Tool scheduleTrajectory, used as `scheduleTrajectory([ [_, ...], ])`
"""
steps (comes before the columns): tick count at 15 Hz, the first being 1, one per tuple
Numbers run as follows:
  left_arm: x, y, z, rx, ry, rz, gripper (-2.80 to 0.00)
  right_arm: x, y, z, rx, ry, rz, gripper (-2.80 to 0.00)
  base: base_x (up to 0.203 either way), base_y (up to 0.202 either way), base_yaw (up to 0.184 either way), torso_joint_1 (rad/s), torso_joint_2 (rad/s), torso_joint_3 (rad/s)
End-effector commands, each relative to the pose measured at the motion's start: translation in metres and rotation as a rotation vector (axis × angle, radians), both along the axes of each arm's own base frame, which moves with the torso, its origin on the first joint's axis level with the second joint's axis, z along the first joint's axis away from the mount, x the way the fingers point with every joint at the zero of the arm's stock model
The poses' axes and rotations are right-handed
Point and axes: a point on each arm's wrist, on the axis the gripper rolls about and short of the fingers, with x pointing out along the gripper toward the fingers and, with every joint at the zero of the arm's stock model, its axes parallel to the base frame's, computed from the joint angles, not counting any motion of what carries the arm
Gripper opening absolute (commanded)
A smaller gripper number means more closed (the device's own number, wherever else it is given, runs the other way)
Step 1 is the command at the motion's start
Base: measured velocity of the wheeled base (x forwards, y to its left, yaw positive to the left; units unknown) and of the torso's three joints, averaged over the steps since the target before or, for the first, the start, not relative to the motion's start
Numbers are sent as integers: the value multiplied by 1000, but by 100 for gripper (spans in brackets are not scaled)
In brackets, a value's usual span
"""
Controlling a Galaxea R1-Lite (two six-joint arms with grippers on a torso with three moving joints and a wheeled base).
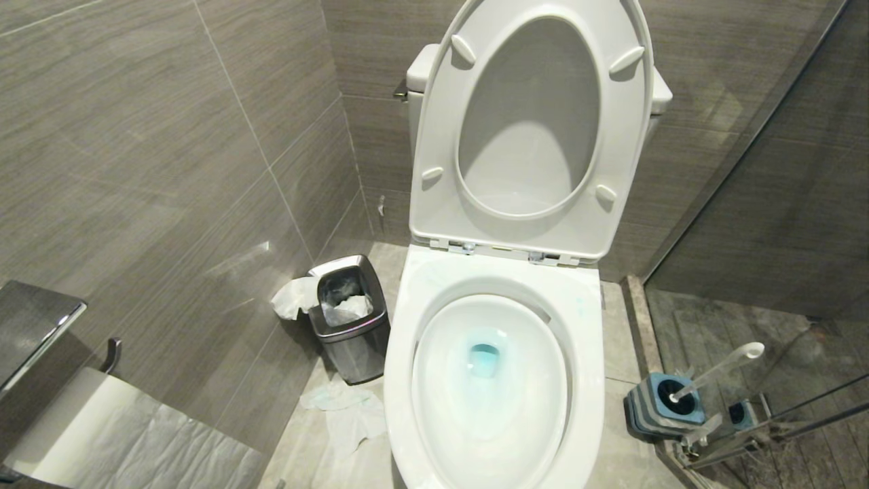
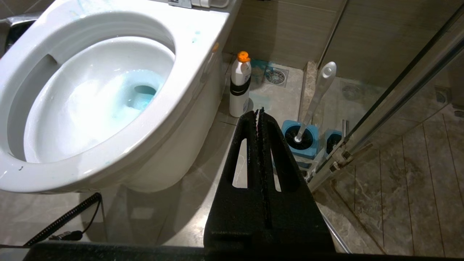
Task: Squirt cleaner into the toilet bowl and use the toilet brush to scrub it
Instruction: Flush the toilet
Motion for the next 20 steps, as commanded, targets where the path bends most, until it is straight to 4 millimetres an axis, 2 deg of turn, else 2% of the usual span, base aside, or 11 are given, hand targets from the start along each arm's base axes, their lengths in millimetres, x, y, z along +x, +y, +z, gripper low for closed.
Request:
scheduleTrajectory([
  [1,0,0,0,-1,1,0,-280,0,0,0,0,1,1,-280,0,0,0,0,0,0],
  [15,0,0,0,-4,0,4,-280,0,0,0,1,1,1,-280,0,0,0,0,0,0],
  [20,0,0,0,-3,-2,4,-280,0,0,0,0,1,-1,-280,-3,7,-111,1,0,5],
])
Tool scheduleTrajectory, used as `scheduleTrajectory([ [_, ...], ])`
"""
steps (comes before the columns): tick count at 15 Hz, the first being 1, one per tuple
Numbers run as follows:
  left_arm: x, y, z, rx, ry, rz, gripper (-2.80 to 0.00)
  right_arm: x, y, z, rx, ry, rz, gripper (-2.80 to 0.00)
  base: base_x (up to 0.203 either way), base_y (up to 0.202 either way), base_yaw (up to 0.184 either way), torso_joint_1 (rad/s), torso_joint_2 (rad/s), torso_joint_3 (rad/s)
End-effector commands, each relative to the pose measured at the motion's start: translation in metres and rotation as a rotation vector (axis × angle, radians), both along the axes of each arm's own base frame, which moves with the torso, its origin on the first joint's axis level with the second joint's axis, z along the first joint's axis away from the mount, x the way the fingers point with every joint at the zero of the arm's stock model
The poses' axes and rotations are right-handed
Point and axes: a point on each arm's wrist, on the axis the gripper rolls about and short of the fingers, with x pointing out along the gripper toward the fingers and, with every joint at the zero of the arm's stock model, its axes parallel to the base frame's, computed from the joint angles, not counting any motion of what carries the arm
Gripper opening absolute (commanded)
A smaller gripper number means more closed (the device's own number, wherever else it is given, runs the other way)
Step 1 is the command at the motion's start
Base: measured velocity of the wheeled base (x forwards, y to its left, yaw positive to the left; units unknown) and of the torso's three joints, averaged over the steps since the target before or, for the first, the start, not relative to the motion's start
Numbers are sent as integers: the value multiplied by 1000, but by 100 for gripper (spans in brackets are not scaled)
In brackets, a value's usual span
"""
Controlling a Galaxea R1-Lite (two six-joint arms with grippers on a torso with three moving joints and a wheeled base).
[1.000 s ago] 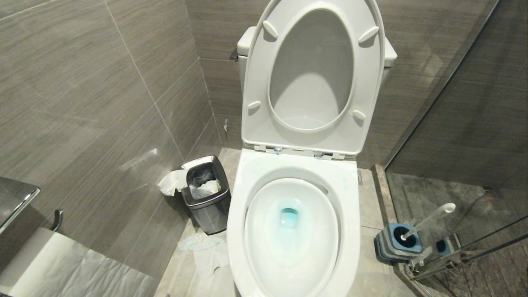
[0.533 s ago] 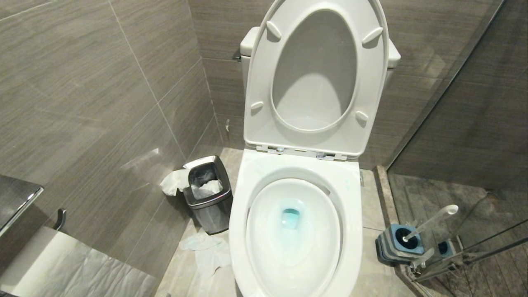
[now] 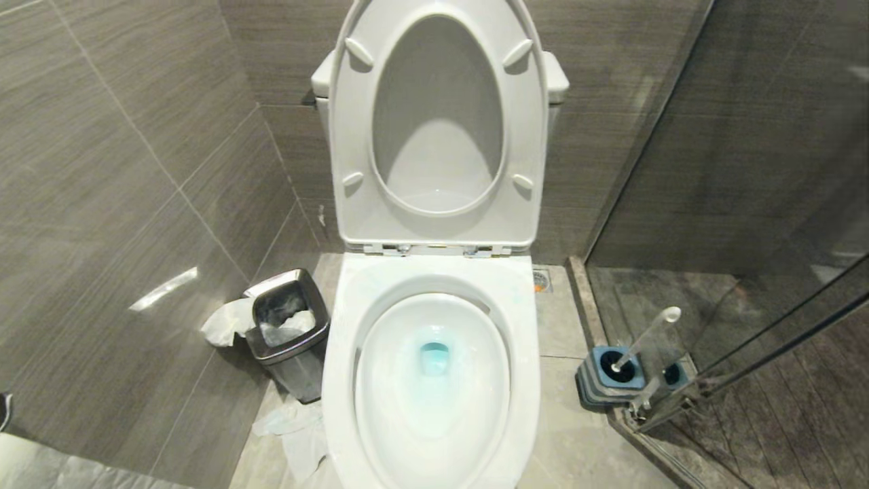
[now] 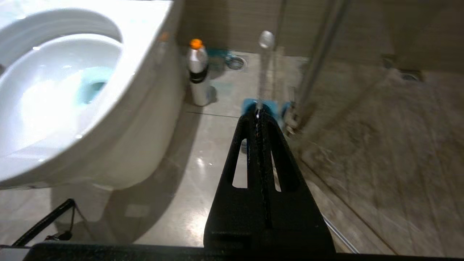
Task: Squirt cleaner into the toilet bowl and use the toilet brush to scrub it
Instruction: Flush the toilet
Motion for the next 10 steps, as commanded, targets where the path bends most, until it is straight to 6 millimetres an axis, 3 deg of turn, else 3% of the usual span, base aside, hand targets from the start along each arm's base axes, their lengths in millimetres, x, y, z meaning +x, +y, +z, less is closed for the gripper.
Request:
scheduleTrajectory([
  [1,0,0,0,-1,2,1,-280,0,0,0,0,1,-1,-280,0,2,-109,2,2,7],
  [10,0,0,0,-4,2,3,-280,0,0,0,-3,1,1,-280,0,0,-8,0,1,0],
])
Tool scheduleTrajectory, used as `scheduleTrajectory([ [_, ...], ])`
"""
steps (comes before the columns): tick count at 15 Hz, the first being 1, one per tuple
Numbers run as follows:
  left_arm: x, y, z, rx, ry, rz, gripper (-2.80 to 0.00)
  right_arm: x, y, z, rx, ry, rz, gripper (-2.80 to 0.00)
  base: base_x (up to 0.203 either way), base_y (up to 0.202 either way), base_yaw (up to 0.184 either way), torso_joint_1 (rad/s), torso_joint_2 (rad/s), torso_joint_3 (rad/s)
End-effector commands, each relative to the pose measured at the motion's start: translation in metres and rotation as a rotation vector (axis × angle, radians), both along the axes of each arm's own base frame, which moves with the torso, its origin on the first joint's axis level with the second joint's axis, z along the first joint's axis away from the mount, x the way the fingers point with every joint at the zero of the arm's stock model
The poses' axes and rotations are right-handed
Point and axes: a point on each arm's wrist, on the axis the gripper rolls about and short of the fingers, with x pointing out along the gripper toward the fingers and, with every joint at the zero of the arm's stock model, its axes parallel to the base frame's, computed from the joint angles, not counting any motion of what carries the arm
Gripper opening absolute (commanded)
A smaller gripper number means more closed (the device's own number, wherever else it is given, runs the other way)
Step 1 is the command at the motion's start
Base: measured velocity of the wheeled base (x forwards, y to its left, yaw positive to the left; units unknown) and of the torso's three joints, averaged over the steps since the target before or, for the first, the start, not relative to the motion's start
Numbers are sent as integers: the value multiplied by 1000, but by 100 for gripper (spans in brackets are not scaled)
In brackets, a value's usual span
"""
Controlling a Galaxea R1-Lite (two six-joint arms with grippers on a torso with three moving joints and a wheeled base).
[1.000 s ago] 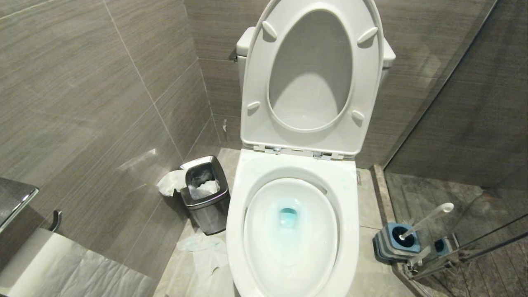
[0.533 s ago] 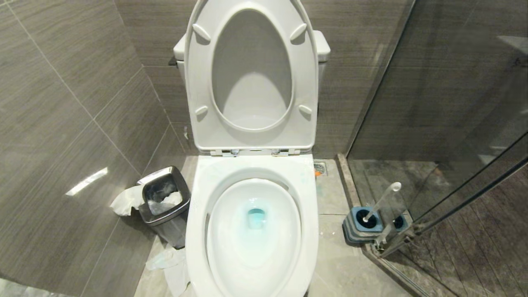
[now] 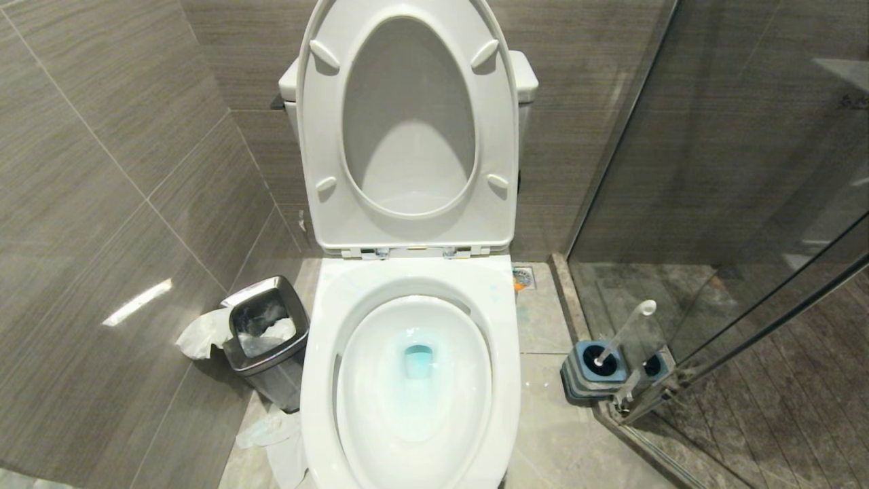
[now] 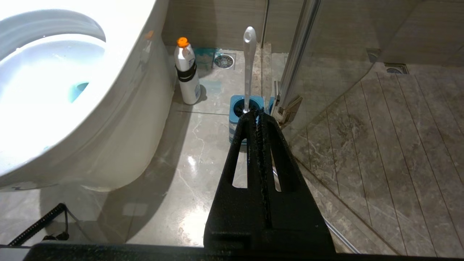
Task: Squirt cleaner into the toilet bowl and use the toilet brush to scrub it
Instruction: Flush the toilet
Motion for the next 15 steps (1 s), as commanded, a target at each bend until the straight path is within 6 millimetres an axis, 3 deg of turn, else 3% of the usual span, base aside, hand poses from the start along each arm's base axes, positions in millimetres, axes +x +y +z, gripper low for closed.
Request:
scheduleTrajectory([
  [1,0,0,0,0,2,0,-280,0,0,0,-1,1,1,-280,0,0,0,0,0,0],
  [5,0,0,0,0,3,0,-280,0,0,0,-1,1,1,-280,0,0,0,0,0,0],
  [11,0,0,0,-1,3,0,-280,0,0,0,2,1,0,-280,-3,-6,108,2,3,2],
  [15,0,0,0,-4,3,2,-280,0,0,0,3,1,0,-280,0,0,0,0,0,0],
])
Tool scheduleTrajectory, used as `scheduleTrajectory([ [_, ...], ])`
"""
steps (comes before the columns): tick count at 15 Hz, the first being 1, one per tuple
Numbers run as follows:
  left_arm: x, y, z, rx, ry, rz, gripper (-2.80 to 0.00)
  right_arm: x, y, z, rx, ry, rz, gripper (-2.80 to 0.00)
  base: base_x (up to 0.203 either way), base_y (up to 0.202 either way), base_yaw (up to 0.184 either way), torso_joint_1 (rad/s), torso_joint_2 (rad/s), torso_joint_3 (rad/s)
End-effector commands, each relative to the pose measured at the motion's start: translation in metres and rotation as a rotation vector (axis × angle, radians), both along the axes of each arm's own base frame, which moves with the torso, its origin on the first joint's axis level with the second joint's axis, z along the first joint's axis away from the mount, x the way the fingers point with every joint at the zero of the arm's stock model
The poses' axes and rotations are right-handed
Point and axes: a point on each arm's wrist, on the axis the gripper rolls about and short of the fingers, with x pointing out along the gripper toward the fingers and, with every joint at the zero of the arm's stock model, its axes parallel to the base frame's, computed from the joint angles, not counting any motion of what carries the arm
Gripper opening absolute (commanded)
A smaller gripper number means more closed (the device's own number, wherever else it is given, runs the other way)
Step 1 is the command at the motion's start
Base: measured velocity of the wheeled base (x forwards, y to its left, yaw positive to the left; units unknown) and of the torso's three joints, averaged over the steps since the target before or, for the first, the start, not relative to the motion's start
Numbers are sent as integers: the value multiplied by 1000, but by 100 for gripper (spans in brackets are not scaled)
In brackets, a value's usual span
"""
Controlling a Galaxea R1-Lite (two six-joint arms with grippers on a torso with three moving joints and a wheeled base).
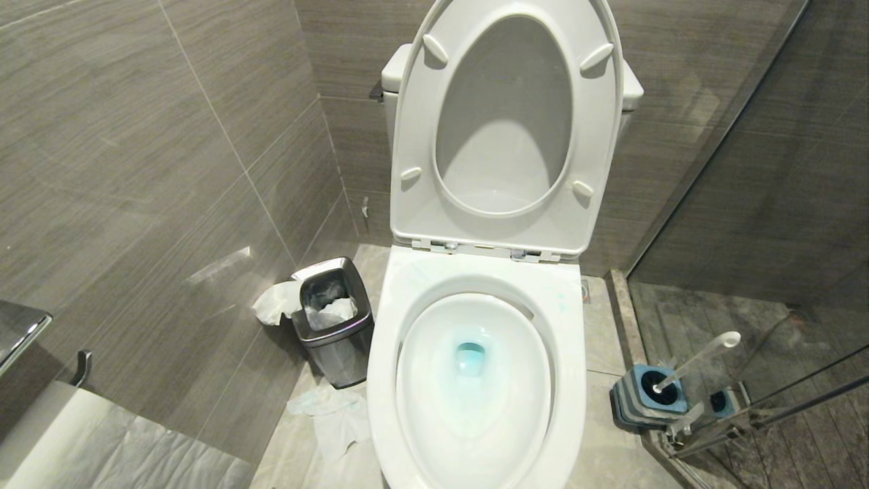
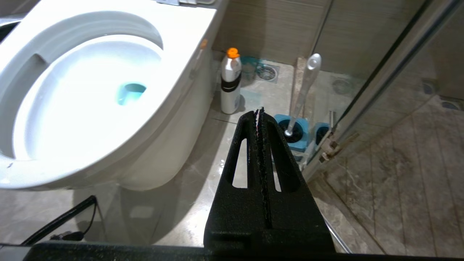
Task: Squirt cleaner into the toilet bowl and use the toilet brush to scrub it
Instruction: Flush the toilet
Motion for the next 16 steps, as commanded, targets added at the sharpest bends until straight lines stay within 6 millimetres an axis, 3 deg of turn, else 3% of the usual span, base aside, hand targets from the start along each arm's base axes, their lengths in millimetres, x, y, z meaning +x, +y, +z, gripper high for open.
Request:
scheduleTrajectory([
  [1,0,0,0,-2,2,2,-280,0,0,0,1,1,1,-280,0,0,0,0,0,0],
  [16,0,0,0,10,-1,-8,-280,0,0,0,1,1,1,-280,0,0,0,0,0,0],
])
